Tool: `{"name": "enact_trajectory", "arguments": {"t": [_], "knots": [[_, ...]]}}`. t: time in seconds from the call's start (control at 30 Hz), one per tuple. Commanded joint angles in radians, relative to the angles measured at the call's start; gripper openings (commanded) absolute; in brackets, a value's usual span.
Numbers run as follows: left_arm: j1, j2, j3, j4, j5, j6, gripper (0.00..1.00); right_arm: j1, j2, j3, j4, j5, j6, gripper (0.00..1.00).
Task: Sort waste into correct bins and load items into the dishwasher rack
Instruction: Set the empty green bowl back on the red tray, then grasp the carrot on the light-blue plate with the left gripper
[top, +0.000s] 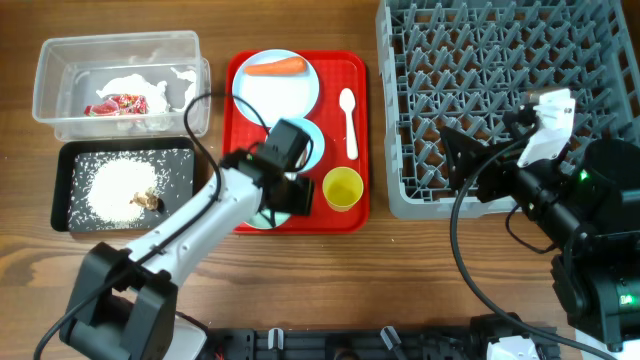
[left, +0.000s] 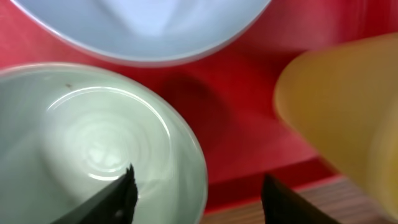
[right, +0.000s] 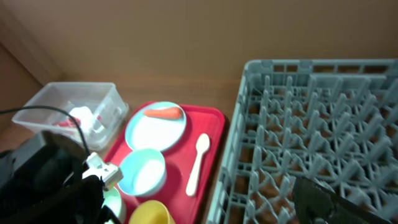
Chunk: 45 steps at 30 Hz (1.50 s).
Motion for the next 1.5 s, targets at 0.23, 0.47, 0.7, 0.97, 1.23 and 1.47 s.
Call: {"name": "enact_trajectory", "arguments": {"t": [0.23,0.47,0.7,0.97,1.23,1.47], "knots": [[0.039,0.042,0.418,-0.077,-0.031,0.044,0.91,-0.005,0.013,0.023,0.034,-0.035,0.048,1.0],[0.221,0.396,0.653,0.106,-0.067,-0.036,0.91,-0.005,0.024,0.023,0.032,-0.057,0.073,1.0],[0.282,0.658,0.736,0.304,-0.14,-0.277,0.8,-0.005,0.047,0.023,-0.014,-0.056,0.068,1.0],[0.28,0.672,0.736,0.352,-0.187,-0.336,0.77,-0.005,0.131,0.023,-0.019,-0.056,0.069,0.99],[0.285,0.687,0.736,0.409,-0.187,-0.383,0.79,-0.005,0.167,0.023,-0.002,-0.083,0.069,1.0],[0.285,0.742,0.736,0.412,-0.186,-0.384,0.8,-0.005,0.167,0.023,-0.052,-0.105,0.051,1.0]]}}
